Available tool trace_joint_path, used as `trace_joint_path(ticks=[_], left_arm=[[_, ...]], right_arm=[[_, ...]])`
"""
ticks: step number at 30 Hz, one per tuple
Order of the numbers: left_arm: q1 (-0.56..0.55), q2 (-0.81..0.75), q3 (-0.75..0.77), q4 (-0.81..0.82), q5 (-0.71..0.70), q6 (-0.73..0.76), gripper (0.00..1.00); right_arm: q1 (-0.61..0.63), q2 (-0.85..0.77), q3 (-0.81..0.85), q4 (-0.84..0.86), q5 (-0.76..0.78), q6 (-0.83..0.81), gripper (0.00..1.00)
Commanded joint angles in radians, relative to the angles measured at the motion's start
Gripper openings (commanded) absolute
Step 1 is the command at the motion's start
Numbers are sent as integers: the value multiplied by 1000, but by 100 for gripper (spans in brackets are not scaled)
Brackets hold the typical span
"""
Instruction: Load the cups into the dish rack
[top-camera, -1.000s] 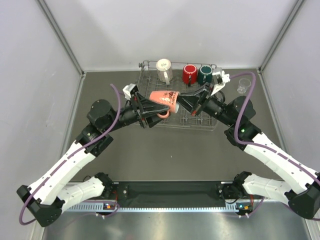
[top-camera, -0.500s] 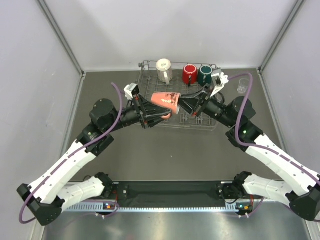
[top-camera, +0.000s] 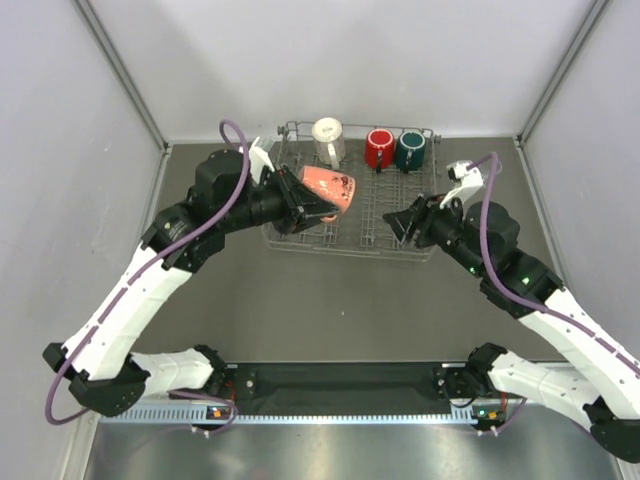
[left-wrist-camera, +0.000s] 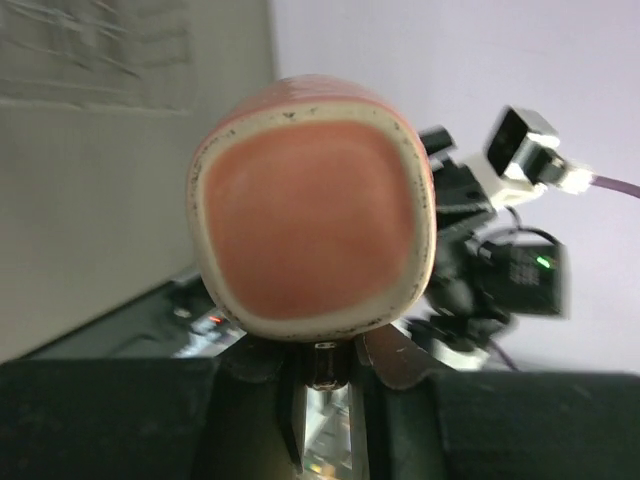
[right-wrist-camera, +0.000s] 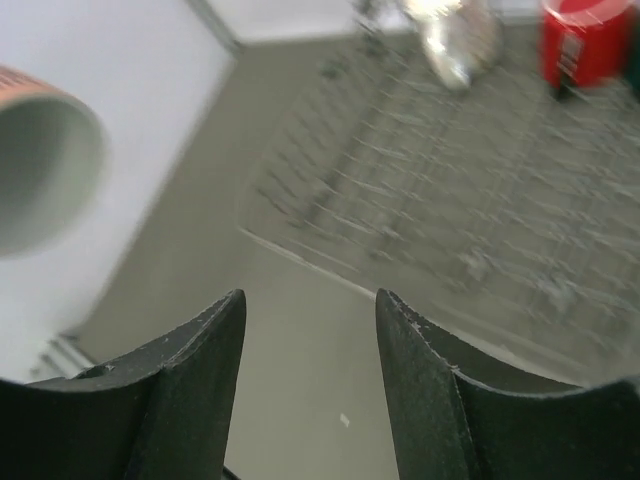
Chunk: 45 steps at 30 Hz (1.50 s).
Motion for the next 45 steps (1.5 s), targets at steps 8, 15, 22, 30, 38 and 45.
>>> trace_joint_path(ticks=[8, 15, 22, 30, 38, 45], left_arm=[[1, 146, 96, -198, -462, 392, 0], [1, 313, 65, -53, -621, 536, 0], [41, 504, 65, 112, -661, 645, 0], [85, 726, 106, 253, -763, 719, 0], [137, 902, 218, 316, -810, 751, 0], [166, 1051, 373, 347, -800, 805, 0]], right_arm=[[11, -94, 114, -535, 233, 115, 56], [11, -231, 155, -697, 259, 213, 57], [11, -261, 241, -872, 313, 288, 57], [11, -288, 375, -1004, 403, 322, 58], [12, -277, 451, -1092, 472, 331, 59], [11, -289, 465, -1148, 495, 394, 58]])
